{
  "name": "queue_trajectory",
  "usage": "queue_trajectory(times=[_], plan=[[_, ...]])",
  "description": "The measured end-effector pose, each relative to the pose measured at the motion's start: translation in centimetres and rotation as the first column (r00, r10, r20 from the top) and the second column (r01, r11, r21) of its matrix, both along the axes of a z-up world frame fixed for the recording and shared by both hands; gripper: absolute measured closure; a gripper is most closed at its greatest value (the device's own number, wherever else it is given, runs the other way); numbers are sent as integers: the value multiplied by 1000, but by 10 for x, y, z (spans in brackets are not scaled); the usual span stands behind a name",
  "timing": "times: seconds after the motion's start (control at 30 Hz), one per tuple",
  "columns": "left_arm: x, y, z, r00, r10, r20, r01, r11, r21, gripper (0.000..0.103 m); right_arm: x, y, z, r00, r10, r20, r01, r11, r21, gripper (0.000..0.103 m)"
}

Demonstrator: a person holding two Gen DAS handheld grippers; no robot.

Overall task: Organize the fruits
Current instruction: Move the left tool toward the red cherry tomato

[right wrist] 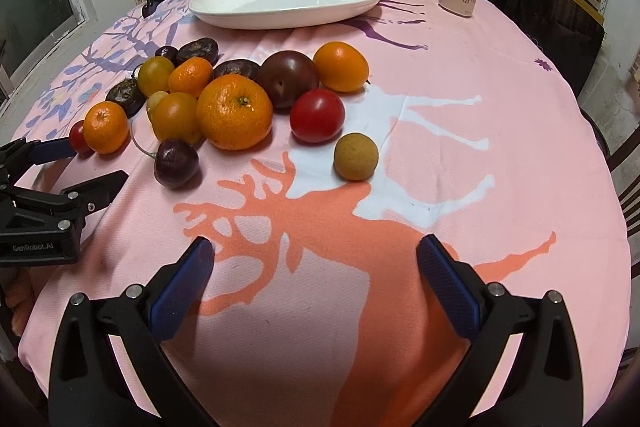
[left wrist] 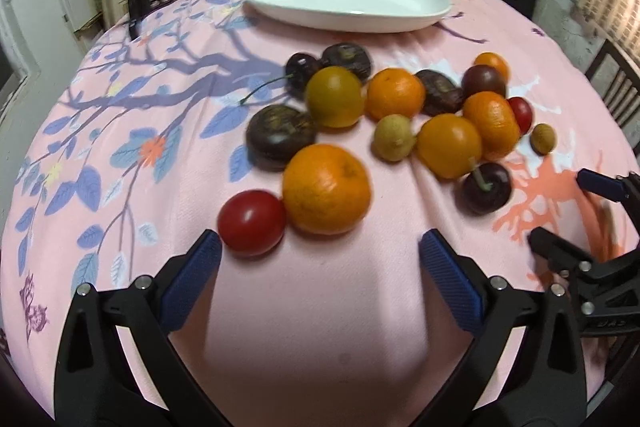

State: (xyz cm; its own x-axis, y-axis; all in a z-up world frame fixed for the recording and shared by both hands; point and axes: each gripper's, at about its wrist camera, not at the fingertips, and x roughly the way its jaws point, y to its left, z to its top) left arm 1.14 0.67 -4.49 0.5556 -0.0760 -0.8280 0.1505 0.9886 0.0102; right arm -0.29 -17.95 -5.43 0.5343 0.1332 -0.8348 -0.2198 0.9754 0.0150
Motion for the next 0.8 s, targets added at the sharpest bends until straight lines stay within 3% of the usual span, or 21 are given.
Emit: queue_trajectory(times=[0.07,0.13,0.23,0.27,0.4,0.53,0.67,0.8], plan=[[0,4,6,999,-8,36,9,1000,-30,2,1,-3,1,999,44,-5,-44,999,11,1],[2,4,11,998,-30,63,32,999,-35,11,3,-10,5,996,87,-6,-86,996,35,1],[7,3,13,994,-66,83,67,998,-12,20,-2,-35,22,996,34,79,-50,976,211,1],[9,4,13,994,-67,81,68,998,-11,22,-1,-38,27,996,39,86,-58,973,225,1],[14,9,13,995,-64,82,66,997,-27,31,4,-37,37,988,60,143,-81,986,143,1],[13,13,13,992,-99,84,104,993,-48,32,11,-37,27,992,78,96,-94,981,171,23],[-5,19,15,979,-184,90,189,981,-44,32,6,-45,27,991,79,111,-104,965,242,23],[-11,26,10,972,-222,74,224,974,-23,32,9,-38,23,990,106,90,-125,960,249,23]])
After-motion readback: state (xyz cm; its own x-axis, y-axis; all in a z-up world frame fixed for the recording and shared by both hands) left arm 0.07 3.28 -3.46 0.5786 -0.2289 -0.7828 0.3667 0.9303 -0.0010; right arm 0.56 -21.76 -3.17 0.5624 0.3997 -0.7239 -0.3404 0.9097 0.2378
